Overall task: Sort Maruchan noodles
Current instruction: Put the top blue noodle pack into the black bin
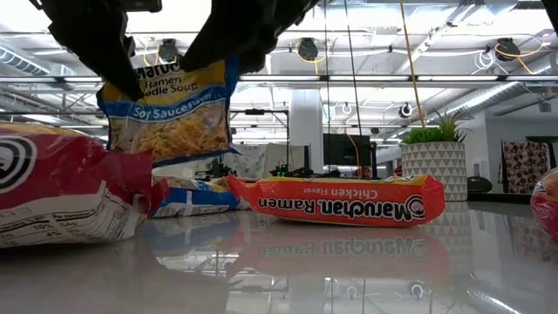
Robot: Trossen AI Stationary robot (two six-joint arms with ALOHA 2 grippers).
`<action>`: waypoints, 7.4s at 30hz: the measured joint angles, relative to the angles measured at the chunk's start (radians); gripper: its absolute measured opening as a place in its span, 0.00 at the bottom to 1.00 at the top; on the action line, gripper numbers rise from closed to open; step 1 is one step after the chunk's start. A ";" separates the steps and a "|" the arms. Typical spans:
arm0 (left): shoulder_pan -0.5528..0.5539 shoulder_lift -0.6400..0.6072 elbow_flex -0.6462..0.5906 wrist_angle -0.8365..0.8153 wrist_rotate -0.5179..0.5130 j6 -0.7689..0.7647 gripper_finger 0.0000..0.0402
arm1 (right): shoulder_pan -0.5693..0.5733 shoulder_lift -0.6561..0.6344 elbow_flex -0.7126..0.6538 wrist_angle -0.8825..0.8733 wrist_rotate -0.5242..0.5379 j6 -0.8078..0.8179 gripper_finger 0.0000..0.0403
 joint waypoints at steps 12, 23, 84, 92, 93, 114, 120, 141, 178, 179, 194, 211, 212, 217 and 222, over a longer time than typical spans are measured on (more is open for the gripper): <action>0.000 0.000 0.000 0.001 0.001 0.003 0.21 | -0.013 0.000 0.000 -0.014 -0.072 0.002 0.39; 0.000 0.000 0.000 0.002 0.000 -0.001 0.21 | -0.013 0.000 0.000 -0.068 -0.019 0.003 0.39; -0.243 -0.008 0.000 0.689 -0.283 0.065 0.81 | 0.411 -0.261 0.000 -0.533 0.101 0.390 0.24; -0.276 0.061 0.000 0.753 -0.324 -0.006 0.81 | 0.629 -0.389 0.000 -0.632 0.289 0.588 0.24; -0.276 0.075 0.000 0.770 -0.324 -0.005 0.81 | 0.652 -0.399 0.000 -0.644 0.299 0.608 0.24; -0.287 0.220 0.000 0.989 -0.309 -0.077 0.81 | 1.009 -0.478 0.000 -0.924 0.300 1.045 0.24; -0.288 0.240 0.000 1.040 -0.301 -0.085 0.81 | 1.099 -0.478 0.000 -1.032 0.298 1.203 0.24; -0.290 0.242 0.000 1.046 -0.300 -0.087 0.81 | 1.149 -0.478 -0.142 -1.156 0.129 1.412 0.24; -0.290 0.241 0.000 1.046 -0.300 -0.088 0.81 | 1.244 -0.478 -0.256 -1.112 0.454 1.514 0.24; -0.290 0.241 0.000 1.046 -0.300 -0.088 0.81 | 1.244 -0.478 -0.256 -1.115 0.453 1.515 0.24; -0.290 0.241 0.000 1.046 -0.301 -0.087 0.81 | 1.239 -0.478 -0.256 -1.151 0.293 1.593 0.24; -0.290 0.241 0.000 1.046 -0.301 -0.085 0.81 | 1.239 -0.477 -0.256 -1.203 0.426 1.631 0.42; -0.290 0.241 0.000 1.046 -0.301 -0.085 0.81 | 1.239 -0.477 -0.256 -1.198 0.423 1.630 0.42; -0.290 0.241 0.000 1.046 -0.301 -0.085 0.81 | 1.239 -0.477 -0.256 -1.148 0.312 1.629 0.39; -0.290 0.241 0.000 1.046 -0.301 -0.086 0.81 | 1.239 -0.477 -0.256 -1.135 0.265 1.638 0.28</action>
